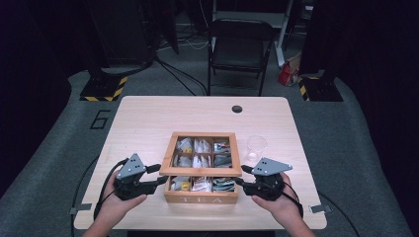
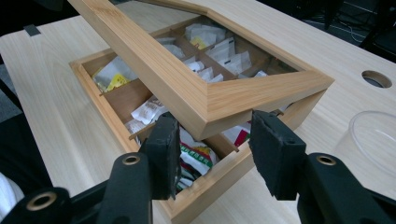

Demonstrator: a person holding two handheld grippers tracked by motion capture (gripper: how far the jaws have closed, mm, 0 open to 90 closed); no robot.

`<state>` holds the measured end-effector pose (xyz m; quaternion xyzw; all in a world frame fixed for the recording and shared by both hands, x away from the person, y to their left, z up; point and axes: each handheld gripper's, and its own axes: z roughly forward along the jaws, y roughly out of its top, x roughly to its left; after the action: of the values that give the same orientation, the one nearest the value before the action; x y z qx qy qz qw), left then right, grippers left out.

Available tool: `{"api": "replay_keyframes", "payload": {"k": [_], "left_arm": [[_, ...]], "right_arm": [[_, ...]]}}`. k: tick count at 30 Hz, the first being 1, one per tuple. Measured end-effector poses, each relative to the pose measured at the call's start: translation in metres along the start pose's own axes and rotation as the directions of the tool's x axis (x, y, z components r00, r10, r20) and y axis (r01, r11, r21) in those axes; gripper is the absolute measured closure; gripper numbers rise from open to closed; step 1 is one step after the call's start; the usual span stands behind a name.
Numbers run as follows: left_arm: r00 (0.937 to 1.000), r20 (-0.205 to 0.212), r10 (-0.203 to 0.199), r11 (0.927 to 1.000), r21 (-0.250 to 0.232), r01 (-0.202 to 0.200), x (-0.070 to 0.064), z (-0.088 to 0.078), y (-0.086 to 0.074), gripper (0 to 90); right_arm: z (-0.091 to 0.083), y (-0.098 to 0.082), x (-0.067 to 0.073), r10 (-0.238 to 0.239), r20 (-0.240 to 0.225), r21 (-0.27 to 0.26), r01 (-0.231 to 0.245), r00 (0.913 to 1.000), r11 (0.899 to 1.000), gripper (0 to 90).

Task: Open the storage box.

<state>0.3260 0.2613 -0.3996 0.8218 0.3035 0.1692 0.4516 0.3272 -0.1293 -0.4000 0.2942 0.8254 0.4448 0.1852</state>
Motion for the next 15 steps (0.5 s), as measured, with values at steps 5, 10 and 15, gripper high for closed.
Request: {"api": "replay_keyframes", "payload": {"k": [5, 10, 15], "left_arm": [[0.9999, -0.004, 0.01, 0.9999, -0.008, -0.01, 0.003, -0.002, 0.007, 51.6], [0.9999, 0.0, 0.012, 0.9998, -0.016, -0.012, 0.006, -0.004, 0.013, 51.8], [0.9997, 0.001, 0.023, 0.9995, -0.02, -0.023, 0.008, -0.005, 0.021, 52.0]], "right_arm": [[-0.001, 0.006, -0.004, 0.006, -0.002, -0.015, -0.006, 1.0, 1.0, 52.6], [-0.002, 0.01, -0.008, 0.012, -0.01, -0.025, -0.012, 0.9999, 1.0, 52.8], [-0.003, 0.018, -0.011, 0.014, -0.011, -0.026, -0.014, 0.9998, 1.0, 53.0]]}}
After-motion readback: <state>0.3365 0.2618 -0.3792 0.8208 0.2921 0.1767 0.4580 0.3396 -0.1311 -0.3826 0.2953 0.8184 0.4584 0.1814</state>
